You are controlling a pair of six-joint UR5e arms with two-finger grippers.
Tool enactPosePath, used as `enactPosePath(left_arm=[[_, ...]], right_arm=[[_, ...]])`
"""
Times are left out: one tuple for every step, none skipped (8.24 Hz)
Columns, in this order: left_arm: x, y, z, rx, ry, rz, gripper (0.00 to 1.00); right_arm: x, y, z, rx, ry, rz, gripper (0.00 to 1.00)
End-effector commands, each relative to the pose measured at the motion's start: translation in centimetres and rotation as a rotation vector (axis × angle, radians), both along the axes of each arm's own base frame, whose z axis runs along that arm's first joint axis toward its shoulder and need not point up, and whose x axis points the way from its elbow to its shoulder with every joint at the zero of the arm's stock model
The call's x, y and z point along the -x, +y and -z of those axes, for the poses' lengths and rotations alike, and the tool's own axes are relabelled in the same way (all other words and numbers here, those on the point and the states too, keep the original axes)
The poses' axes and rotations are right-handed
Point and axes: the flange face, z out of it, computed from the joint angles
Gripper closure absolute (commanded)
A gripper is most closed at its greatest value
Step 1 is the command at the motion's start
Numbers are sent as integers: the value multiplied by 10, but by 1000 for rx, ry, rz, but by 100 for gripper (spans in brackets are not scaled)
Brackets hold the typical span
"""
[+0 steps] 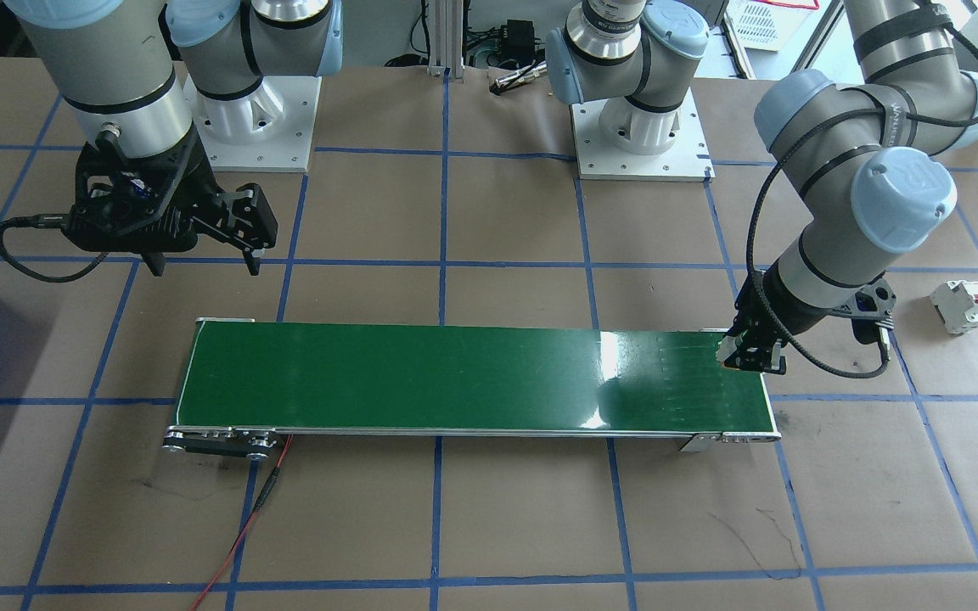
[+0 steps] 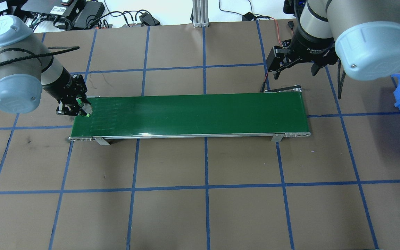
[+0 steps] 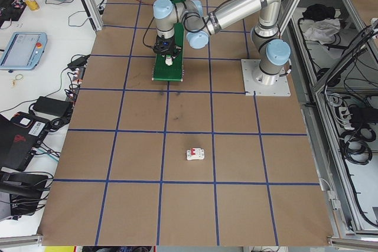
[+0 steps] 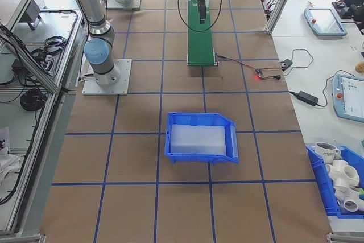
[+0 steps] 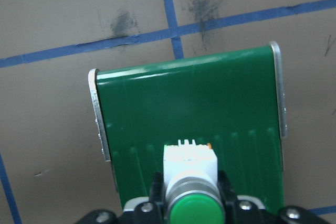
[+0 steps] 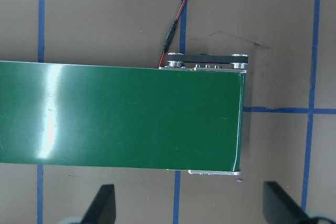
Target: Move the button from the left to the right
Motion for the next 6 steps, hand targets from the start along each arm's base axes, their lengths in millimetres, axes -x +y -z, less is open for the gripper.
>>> enactPosePath(left_arm=[[-2,-8,12,12,-6,8,81],[-2,-8,14,8,-5,3,81],[-2,-9,16,5,-3,-5,80],[-3,-9,19,-2,-4,3,76],[-3,-9,22,-6,-3,5,75],[-3,-10,22,-8,-2,3,75]], right_arm=[[-1,0,0,0,1,-1,0],[0,0,0,0,1,0,0],[0,0,0,0,1,0,0],[0,0,0,0,1,0,0],[0,0,0,0,1,0,0],[-1,0,0,0,1,-1,0]])
